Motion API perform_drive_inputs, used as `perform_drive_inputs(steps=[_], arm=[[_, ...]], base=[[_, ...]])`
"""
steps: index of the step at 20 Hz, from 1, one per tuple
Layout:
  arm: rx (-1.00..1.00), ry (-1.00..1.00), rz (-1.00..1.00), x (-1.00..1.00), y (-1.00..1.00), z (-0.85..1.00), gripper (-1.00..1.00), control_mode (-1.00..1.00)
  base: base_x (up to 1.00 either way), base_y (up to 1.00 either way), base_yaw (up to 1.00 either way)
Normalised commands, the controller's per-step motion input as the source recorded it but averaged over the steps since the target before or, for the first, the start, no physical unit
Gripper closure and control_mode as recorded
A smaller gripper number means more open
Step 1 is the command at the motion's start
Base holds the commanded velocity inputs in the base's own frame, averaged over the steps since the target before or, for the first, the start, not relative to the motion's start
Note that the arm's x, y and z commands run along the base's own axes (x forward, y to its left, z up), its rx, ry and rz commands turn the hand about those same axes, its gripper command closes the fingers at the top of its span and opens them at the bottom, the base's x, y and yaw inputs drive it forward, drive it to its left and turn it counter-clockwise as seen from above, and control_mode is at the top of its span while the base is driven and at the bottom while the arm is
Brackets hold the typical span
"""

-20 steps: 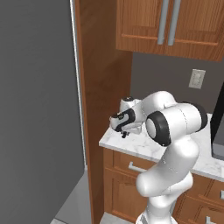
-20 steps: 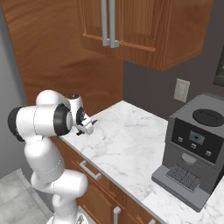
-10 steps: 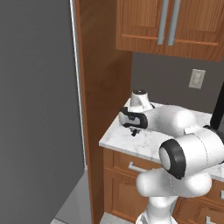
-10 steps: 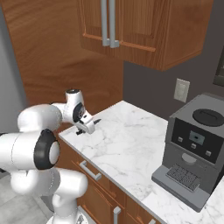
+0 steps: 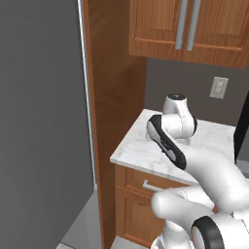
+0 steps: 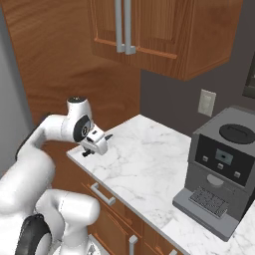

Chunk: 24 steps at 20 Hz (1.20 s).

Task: Retrieve the butter from the fridge and place it on a plate on the dining table. Then retrieve the butter knife by the fridge and place it near the plate.

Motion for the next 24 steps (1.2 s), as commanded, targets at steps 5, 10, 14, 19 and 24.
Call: perform_drive_inputs(steps=[5, 10, 14, 19, 24], arm=[[0.02, -0.01, 0.26, -0.85, 0.00, 0.59, 1.00, -1.00], [0.00, -0.02, 0.27, -0.57, 0.00, 0.58, 1.00, -1.00], [0.00, -0.04, 0.22, -0.23, 0.00, 0.67, 1.00, -1.00], [0.00, -0.01, 0.09, -0.11, 0.00, 0.48, 1.00, -1.00], [0.00, -0.03, 0.00, -0.40, 0.00, 0.20, 1.00, -1.00]], base=[[0.00, 0.00, 0.00], [0.00, 0.00, 0.00], [0.00, 0.00, 0.00], [0.00, 0.00, 0.00], [0.00, 0.00, 0.00]])
